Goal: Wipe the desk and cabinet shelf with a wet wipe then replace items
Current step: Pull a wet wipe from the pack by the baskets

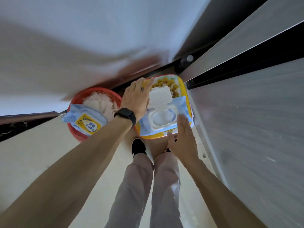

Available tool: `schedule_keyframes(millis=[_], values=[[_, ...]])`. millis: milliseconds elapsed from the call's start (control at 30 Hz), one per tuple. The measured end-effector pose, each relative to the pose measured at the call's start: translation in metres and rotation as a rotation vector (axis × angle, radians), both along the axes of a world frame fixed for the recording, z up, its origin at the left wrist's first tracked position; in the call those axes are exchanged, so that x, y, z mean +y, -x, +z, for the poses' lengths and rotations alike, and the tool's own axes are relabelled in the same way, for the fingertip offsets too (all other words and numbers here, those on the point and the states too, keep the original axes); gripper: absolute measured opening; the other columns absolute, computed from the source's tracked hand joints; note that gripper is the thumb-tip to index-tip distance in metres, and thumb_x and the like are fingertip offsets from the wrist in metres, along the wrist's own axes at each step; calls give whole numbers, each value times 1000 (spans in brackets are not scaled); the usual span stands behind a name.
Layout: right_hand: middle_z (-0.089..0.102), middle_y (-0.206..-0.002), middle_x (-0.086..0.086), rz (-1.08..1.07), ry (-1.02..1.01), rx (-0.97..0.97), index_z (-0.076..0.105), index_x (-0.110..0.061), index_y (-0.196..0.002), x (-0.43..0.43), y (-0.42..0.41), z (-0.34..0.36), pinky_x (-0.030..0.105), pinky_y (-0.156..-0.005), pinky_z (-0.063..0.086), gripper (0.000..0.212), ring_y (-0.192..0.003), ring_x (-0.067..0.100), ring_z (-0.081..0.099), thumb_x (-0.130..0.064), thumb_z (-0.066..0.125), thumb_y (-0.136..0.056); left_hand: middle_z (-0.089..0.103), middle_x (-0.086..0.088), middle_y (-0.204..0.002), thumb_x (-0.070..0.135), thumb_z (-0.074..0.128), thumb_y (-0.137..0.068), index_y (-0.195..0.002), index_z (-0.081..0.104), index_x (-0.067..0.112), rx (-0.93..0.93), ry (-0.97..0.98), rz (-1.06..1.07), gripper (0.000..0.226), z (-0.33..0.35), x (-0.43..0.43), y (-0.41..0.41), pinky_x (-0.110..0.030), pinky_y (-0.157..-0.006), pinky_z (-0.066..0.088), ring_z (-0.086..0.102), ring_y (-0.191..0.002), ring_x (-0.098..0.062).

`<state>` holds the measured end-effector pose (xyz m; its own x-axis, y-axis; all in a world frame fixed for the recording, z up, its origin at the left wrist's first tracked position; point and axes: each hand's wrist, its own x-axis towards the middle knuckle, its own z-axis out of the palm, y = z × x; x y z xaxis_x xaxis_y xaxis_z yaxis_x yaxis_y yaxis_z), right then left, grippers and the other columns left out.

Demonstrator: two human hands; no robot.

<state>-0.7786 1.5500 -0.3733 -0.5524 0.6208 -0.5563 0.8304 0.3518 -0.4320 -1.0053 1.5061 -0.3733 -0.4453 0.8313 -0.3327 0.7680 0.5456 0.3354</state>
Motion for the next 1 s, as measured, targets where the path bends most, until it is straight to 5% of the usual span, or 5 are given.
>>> schedule_keyframes(millis=[133, 400, 700, 867, 1000], values=[[20, -164, -3, -93, 13, -57, 33, -33, -149, 6, 17, 11, 40, -114, 29, 52, -149, 16, 19, -42, 46, -100, 63, -10, -117, 6, 80, -67, -123, 64, 15, 56, -109, -324, 60, -14, -40, -19, -40, -85, 48, 60, -107, -32], [43, -114, -9, -507, -96, -18, 64, -27, -87, 11, 57, -2, 29, -93, 35, 10, -112, 18, 40, -37, 67, -89, 23, 0, -162, 42, 53, -92, -156, 24, 17, -224, 13, -107, 75, -25, -75, -57, -48, -115, 33, 22, -150, -21], [56, -111, -7, -382, 137, 171, 59, -16, -99, -14, 61, 9, 33, -90, 46, 14, -104, 15, 57, -29, 56, -98, 6, 11, -165, 46, 53, -97, -158, 6, 28, -246, 165, -155, 79, -19, -63, -44, -38, -122, 7, 3, -152, -10], [64, -113, -4, -282, 267, 213, 63, -18, -103, -37, 61, 18, 23, -92, 41, 11, -108, 11, 57, -26, 56, -98, 23, 3, -163, 36, 60, -96, -156, 15, 31, -273, 53, -128, 75, -17, -60, -41, -34, -115, 27, 20, -150, -16], [70, -108, -17, -309, 363, 186, 69, -28, -101, -32, 48, 23, 18, -91, 45, 10, -103, -1, 61, -27, 61, -94, 7, 0, -166, 30, 57, -98, -153, 26, 27, -234, 105, -285, 64, -21, -67, -38, -38, -116, 31, 11, -152, -20]])
